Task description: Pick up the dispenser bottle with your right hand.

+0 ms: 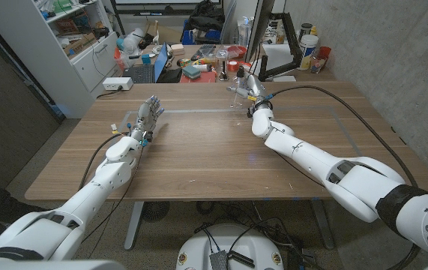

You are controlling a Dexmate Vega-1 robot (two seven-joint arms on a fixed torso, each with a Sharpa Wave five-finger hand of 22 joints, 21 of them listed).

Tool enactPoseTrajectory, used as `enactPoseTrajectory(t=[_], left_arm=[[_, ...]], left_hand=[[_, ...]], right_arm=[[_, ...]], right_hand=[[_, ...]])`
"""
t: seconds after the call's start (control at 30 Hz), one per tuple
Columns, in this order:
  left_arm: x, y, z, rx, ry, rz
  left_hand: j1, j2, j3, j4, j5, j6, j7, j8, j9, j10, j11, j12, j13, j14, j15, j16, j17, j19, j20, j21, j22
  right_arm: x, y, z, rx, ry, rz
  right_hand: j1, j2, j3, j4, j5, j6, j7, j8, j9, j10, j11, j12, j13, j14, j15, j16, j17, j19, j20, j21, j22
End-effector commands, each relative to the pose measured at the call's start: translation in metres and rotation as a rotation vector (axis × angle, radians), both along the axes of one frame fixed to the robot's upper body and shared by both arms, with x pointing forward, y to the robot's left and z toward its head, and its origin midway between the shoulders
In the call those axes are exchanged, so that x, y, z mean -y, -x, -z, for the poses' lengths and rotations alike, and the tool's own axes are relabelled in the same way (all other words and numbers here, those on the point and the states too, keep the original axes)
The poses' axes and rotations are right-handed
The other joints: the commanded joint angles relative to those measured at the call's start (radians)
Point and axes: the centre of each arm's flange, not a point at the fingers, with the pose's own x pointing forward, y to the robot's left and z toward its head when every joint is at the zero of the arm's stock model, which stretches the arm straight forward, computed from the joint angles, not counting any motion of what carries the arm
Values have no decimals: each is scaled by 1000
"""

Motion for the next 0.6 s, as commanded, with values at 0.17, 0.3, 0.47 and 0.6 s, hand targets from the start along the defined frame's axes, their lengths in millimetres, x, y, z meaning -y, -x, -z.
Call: enactPoseTrajectory(t=[0.17,0.3,0.47,0.6], left_arm=[[6,2,-1,4,-2,4],[6,3,-1,5,-2,2],[6,4,0,5,-2,2],[7,4,0,4,-1,4]], left_hand=[[-7,95,-3,-2,4,-26,-3,7,2,-7,-5,5,5,-56,-1,5,2,-61,-53,-2,3],[-6,95,-4,-2,4,-26,-3,7,2,-8,-5,4,5,-56,0,4,2,-61,-52,-2,3],[-6,96,-4,-2,4,-25,-3,7,2,-7,-5,5,5,-55,0,5,2,-61,-52,-2,3],[-6,96,-4,-2,4,-25,-3,7,2,-7,-4,5,5,-55,0,5,2,-61,-52,-3,3]], right_arm=[[3,10,-8,35,21,-2],[3,12,-10,45,30,-7],[3,15,-14,57,32,-8],[3,17,-17,61,32,-8]], right_hand=[[137,132,-3,-5,-2,247,-115,20,15,142,-129,8,3,151,-246,-6,9,36,-197,19,3],[139,132,-3,-5,-2,248,-113,27,20,144,-128,9,4,153,-247,-7,11,35,-197,25,3],[142,132,-4,-5,-3,245,-113,35,28,144,-129,10,5,156,-247,-9,14,31,-197,33,3],[144,132,-5,-5,-3,244,-113,40,32,145,-128,10,5,157,-247,-11,16,30,-197,38,4]])
